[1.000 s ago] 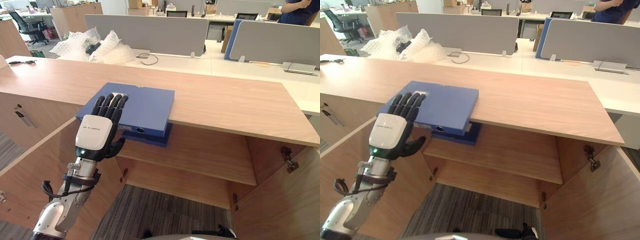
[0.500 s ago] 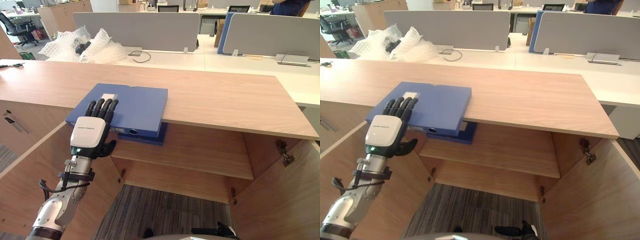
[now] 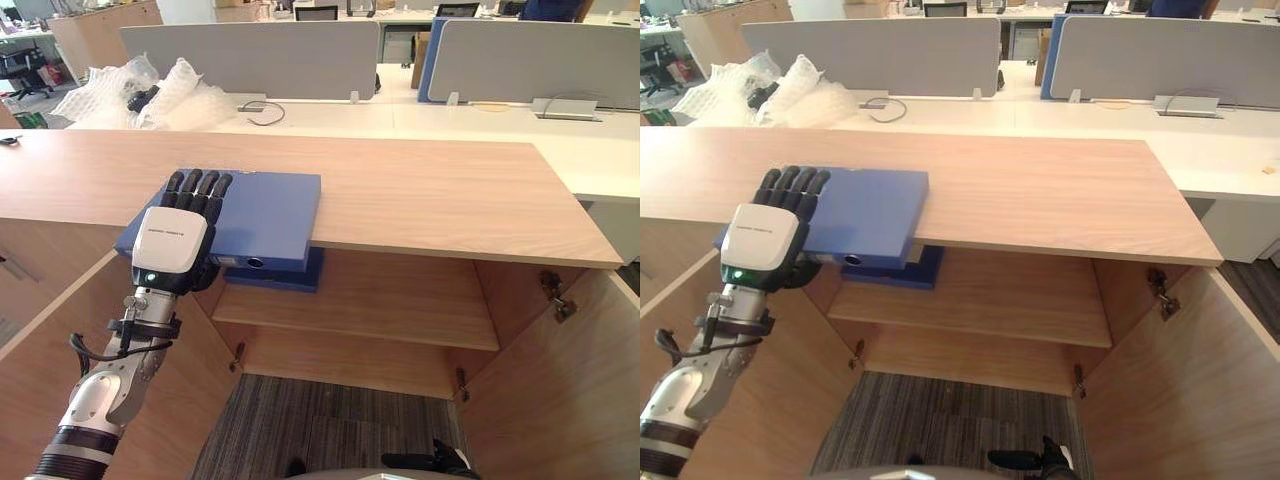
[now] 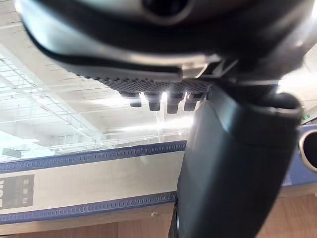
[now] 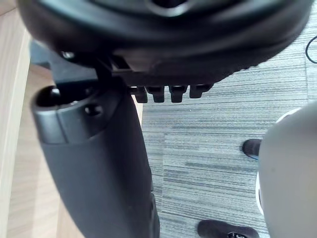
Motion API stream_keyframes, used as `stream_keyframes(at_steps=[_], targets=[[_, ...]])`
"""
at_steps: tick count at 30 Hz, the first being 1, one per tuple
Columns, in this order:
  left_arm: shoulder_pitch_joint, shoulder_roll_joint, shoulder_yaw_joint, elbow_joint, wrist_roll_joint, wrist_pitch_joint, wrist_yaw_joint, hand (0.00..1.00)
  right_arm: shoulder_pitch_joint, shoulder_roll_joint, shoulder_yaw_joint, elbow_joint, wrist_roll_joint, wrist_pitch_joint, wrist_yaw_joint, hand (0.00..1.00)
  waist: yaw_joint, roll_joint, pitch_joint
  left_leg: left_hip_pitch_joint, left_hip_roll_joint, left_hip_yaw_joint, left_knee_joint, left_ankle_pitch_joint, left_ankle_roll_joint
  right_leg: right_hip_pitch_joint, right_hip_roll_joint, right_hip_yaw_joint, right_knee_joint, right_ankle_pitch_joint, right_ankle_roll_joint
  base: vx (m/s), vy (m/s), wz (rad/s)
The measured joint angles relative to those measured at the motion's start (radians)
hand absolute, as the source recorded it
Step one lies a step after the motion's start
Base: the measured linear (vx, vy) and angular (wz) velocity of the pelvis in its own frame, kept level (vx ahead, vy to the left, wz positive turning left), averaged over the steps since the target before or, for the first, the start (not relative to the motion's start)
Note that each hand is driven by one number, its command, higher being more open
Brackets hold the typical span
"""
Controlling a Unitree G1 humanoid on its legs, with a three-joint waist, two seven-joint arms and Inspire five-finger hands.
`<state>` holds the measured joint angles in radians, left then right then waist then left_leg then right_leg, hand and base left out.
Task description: Walk over to the cabinet, pick up the folder, carry it to the office cabinet, place the folder inside the office cabinet, then close the office cabinet door
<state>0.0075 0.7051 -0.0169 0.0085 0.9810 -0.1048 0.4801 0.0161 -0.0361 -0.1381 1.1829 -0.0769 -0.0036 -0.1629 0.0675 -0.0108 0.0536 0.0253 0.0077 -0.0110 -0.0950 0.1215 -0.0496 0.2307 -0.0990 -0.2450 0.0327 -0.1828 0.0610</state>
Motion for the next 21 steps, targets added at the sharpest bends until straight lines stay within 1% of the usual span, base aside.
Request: stream_keyframes(at_steps=[3, 4, 7, 10, 14, 15, 17, 19, 21], targets=[[-0.027, 0.000, -0.008, 0.036, 0.010, -0.001, 0.000, 1.00, 0.000, -0.001, 0.000, -0.002, 0.000, 0.000, 0.000, 1.00, -0.005, 0.003, 0.002, 0.001, 0.003, 0.000, 0.000, 0.000, 0.000, 0.000, 0.002, 0.001, 0.001, 0.001, -0.001, -0.04, 0.009, -0.02], [-0.033, 0.000, -0.008, 0.051, 0.010, -0.001, 0.000, 0.00, 0.000, -0.001, 0.000, -0.005, 0.000, 0.000, 0.000, 1.00, -0.010, 0.004, 0.002, 0.002, 0.003, 0.000, 0.000, 0.000, 0.000, 0.000, 0.002, 0.002, 0.002, 0.001, -0.001, -0.04, 0.011, -0.01], [-0.035, 0.000, -0.014, 0.082, 0.010, -0.001, -0.009, 0.00, 0.000, 0.000, 0.001, -0.012, 0.000, 0.000, 0.000, 1.00, -0.019, 0.005, 0.002, 0.003, 0.003, 0.002, 0.000, 0.000, 0.000, 0.000, 0.002, 0.003, 0.002, 0.001, -0.001, -0.01, 0.004, 0.00], [-0.043, 0.000, -0.037, 0.119, 0.008, -0.002, -0.023, 0.00, 0.000, 0.000, 0.001, -0.013, 0.000, 0.000, 0.000, 1.00, -0.021, 0.005, 0.002, 0.003, 0.002, 0.003, 0.000, 0.000, 0.000, 0.000, 0.001, 0.005, 0.002, 0.001, -0.001, 0.00, 0.000, 0.00], [-0.099, -0.007, -0.040, 0.123, -0.034, 0.000, -0.002, 0.00, 0.001, -0.002, 0.001, -0.013, 0.000, 0.002, 0.000, 1.00, -0.020, 0.005, 0.000, 0.008, 0.003, 0.005, 0.000, 0.000, 0.000, 0.003, 0.002, 0.007, 0.004, 0.001, -0.001, -0.01, 0.004, -0.01], [-0.099, -0.005, -0.041, 0.126, -0.033, -0.001, -0.010, 0.00, 0.001, -0.003, 0.001, -0.012, 0.000, 0.002, 0.000, 1.00, -0.020, 0.007, 0.000, 0.010, 0.003, 0.006, 0.000, 0.000, 0.000, 0.004, 0.001, 0.007, 0.004, 0.001, -0.001, -0.03, 0.014, -0.04], [-0.116, -0.029, -0.031, 0.127, -0.048, -0.001, 0.029, 0.00, 0.002, -0.004, 0.001, -0.011, 0.000, 0.004, 0.000, 1.00, -0.019, 0.006, 0.000, 0.018, 0.003, 0.006, 0.000, -0.001, 0.000, 0.012, 0.001, 0.008, 0.004, 0.001, -0.001, -0.05, 0.015, -0.01], [-0.122, -0.026, -0.030, 0.137, -0.056, -0.001, -0.005, 0.00, 0.000, -0.005, 0.001, -0.012, 0.000, 0.003, 0.001, 1.00, -0.024, 0.010, -0.004, 0.028, 0.003, 0.010, -0.001, -0.004, 0.001, 0.019, 0.000, 0.011, 0.002, 0.001, -0.001, -0.05, 0.016, -0.06], [-0.122, -0.035, -0.038, 0.143, -0.055, 0.000, -0.005, 0.00, 0.000, -0.006, 0.000, -0.013, 0.000, 0.003, 0.001, 1.00, -0.030, 0.013, -0.003, 0.028, 0.003, 0.014, -0.001, -0.006, 0.002, 0.018, -0.001, 0.016, 0.001, 0.001, -0.001, -0.04, 0.024, -0.08]])
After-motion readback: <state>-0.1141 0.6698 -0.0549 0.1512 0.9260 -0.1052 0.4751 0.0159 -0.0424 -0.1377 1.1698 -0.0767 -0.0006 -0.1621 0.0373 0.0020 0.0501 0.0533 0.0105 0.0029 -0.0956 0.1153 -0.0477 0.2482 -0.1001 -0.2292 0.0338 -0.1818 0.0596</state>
